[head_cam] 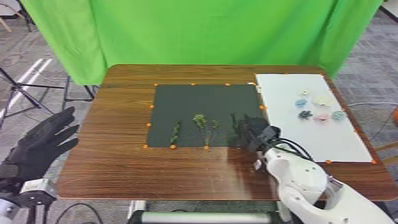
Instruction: Arrange flowers
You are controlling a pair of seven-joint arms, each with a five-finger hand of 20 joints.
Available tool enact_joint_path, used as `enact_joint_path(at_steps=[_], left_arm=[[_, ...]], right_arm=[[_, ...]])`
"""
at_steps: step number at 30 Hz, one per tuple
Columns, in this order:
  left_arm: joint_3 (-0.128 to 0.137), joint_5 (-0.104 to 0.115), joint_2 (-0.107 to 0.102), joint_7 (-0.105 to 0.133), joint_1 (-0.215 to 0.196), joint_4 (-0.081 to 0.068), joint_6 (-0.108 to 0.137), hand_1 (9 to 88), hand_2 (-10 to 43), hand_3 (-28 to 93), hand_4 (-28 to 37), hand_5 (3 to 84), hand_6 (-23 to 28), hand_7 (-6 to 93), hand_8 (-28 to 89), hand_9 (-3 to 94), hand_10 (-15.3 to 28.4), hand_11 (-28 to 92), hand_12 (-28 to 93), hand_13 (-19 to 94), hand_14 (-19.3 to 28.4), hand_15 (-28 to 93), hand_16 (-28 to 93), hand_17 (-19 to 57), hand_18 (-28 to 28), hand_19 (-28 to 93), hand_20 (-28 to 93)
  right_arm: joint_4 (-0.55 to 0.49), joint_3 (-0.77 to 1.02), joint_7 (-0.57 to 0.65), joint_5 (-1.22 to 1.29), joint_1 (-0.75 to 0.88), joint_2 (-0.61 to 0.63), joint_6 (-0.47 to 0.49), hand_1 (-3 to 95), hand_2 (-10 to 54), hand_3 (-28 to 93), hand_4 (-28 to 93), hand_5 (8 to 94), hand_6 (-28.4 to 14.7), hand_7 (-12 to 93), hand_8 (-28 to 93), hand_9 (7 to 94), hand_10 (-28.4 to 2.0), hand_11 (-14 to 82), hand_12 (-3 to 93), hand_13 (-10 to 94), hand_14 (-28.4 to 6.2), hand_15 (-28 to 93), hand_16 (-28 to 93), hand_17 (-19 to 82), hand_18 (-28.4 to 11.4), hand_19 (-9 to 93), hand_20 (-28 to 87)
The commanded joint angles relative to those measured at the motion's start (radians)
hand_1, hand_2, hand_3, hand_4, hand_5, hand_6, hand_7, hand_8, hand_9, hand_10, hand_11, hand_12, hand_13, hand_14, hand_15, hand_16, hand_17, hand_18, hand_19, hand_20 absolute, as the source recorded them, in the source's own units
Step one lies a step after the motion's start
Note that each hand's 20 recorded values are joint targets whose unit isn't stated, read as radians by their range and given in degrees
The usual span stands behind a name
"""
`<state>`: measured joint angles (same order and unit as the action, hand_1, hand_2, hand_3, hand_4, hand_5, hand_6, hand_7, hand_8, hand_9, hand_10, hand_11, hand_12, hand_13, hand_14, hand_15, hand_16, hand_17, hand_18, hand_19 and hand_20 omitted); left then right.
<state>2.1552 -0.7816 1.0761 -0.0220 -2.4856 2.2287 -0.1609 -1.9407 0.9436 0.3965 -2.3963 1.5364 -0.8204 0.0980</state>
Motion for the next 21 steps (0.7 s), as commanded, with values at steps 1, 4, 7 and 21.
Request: enact_joint_path(at_steps=[1, 4, 7, 21], left_arm=[[0.007, 0.005, 0.012, -0.004, -0.012, 0.004, 0.000, 24.8, -7.5, 67, -26.8, 20.6, 0.4, 16.3, -8, 15.4, 7.8, 5, 24, 11, 10.5, 7, 12, -13.3, 17.6, 32, 10], [0.006, 0.005, 0.012, -0.002, -0.010, 0.003, 0.003, 24.8, -7.4, 67, -26.8, 20.6, 0.4, 16.4, -8, 15.4, 7.8, 5, 24, 11, 10.5, 7, 12, -13.2, 17.5, 31, 10], [0.006, 0.004, 0.016, 0.000, -0.015, 0.005, 0.001, 24.7, -7.4, 68, -26.8, 20.6, 0.4, 16.3, -8, 15.5, 7.8, 5, 24, 11, 10.6, 8, 12, -13.2, 17.5, 31, 10], [-0.007, 0.007, 0.012, 0.005, -0.011, 0.002, 0.009, 24.7, -7.1, 67, -26.8, 20.7, 0.4, 16.3, -8, 15.5, 7.9, 5, 24, 11, 10.6, 8, 11, -13.2, 17.6, 31, 10]], right_arm=[[-0.044, 0.066, 0.091, 0.008, 0.039, 0.025, 0.042, 20.9, -8.0, 82, -25, 70.2, -0.6, 53, -15, 78.1, -10.4, 61.2, 47.6, 73, -9.3, 83, 40, 35, -23.1, 93, 64], [-0.059, 0.119, 0.166, 0.037, 0.029, 0.036, 0.024, 18.0, -6.5, 81, -24, 69.7, -1.2, 52, -14, 77.1, -11.1, 60.6, 47.5, 72, -9.9, 83, 40, 35, -23.5, 93, 63], [-0.051, 0.184, 0.226, 0.045, 0.031, 0.058, -0.019, 17.7, -5.9, 80, -24, 67.9, -2.1, 50, -14, 74.0, -11.7, 60.0, 47.4, 70, -10.8, 82, 39, 32, -23.8, 93, 62], [0.138, 0.161, 0.310, -0.034, -0.047, 0.085, 0.002, 28.2, -9.5, 87, -28, 37.4, -5.6, 37, -14, 39.7, -14.2, 34.2, 27.8, 43, -11.2, 64, 20, 18, -20.9, 78, 57]])
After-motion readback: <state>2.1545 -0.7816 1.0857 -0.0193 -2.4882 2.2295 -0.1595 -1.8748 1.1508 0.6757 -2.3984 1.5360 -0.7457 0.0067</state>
